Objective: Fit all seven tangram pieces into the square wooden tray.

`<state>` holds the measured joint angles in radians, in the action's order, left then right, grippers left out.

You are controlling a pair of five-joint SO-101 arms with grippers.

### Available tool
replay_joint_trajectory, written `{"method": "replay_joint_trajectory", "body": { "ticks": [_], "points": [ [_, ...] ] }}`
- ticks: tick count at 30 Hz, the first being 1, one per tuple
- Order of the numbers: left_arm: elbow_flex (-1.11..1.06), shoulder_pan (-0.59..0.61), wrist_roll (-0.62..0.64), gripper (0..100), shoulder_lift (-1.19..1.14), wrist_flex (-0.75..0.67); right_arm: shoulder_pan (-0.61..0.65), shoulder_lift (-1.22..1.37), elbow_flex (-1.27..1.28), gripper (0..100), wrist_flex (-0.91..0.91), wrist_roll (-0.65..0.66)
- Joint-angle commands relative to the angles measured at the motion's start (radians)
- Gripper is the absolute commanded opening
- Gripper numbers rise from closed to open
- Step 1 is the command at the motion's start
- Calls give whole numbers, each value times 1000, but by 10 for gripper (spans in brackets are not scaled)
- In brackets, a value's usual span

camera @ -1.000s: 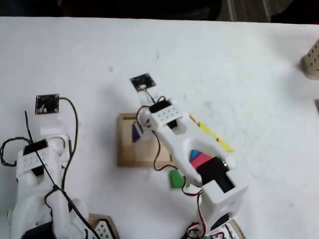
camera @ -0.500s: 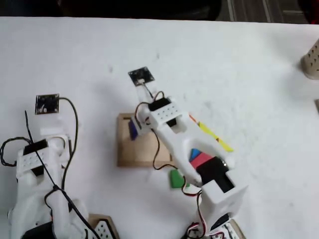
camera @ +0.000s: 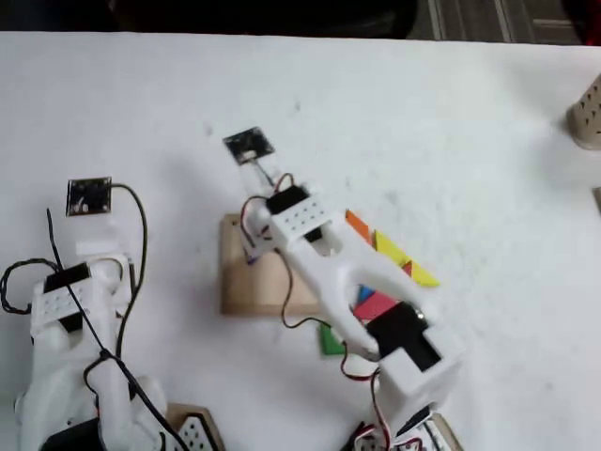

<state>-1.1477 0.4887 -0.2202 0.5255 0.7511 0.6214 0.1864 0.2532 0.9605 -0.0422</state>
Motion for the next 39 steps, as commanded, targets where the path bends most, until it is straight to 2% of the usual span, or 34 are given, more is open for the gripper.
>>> {"method": "replay_joint_trajectory", "body": {
  "ticks": [1,7,16,35,39],
  "points": [
    [0,5,-8,20,27,-29,-33,-88,18,19,10,-17],
    [0,5,-8,20,27,-29,-36,15,74,19,-168,-29],
    [0,5,-8,20,27,-29,-1,145,-127,19,-82,-31],
    [0,5,-8,20,27,-29,74,148,-178,19,-87,-23],
    [2,4,-8,20,27,-38,56,56,-215,19,61,-23]
  ]
}}
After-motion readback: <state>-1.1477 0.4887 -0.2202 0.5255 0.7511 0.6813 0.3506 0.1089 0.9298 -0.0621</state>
